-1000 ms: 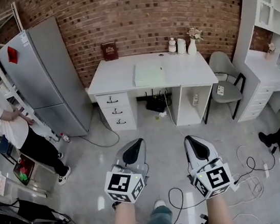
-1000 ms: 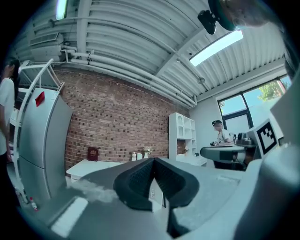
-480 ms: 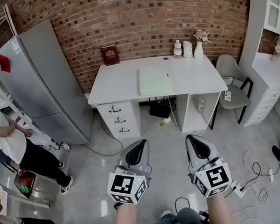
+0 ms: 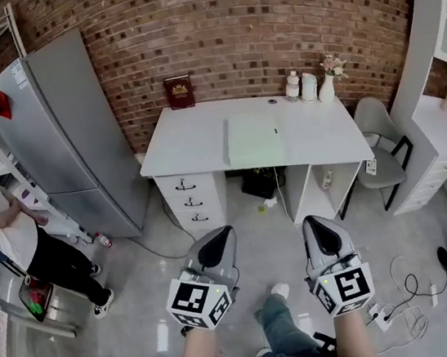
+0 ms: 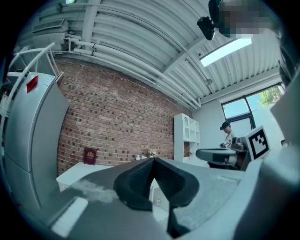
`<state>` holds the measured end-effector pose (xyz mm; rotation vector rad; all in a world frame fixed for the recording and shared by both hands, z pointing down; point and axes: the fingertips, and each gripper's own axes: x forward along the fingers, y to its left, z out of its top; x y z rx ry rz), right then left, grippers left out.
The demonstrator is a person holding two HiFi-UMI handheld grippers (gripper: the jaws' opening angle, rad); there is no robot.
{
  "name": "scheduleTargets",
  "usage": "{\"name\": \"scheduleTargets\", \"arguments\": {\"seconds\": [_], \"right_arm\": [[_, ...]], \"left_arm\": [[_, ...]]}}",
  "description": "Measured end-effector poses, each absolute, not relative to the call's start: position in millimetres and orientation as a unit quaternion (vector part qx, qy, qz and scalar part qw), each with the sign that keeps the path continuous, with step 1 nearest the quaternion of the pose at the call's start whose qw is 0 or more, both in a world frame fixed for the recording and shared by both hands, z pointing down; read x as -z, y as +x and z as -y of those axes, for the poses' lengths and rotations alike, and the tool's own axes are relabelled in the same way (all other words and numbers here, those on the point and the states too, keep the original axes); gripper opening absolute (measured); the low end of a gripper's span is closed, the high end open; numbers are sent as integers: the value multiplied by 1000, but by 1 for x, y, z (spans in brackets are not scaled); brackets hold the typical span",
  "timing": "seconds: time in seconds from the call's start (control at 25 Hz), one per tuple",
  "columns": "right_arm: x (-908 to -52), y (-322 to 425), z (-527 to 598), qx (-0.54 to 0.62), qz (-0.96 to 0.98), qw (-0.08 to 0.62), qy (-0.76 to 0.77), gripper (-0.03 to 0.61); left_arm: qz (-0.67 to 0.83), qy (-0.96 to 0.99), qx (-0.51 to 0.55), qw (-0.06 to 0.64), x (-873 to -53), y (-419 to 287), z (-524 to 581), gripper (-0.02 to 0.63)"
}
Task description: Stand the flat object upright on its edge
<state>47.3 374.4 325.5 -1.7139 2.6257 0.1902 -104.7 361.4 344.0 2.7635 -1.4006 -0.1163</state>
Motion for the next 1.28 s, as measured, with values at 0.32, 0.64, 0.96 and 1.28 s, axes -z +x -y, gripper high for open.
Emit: {"name": "scheduleTargets", "arguments": {"seconds": [0.32, 0.64, 0.96, 1.28], "right_arm": [[-330, 50, -279, -48, -854, 20, -518, 0], [-330, 58, -164, -52, -876, -24, -480, 2], [-347, 86, -58, -1, -873, -20, -486, 1], [-358, 103, 7, 21, -859, -9, -511, 0]], "left_arm": [[469, 882, 22, 26, -356, -104, -269, -2], [479, 876, 20, 41, -358, -89, -149, -2], [497, 866, 12, 49, -363, -77, -49, -2], [521, 850, 3, 70, -382, -82, 14, -2]]}}
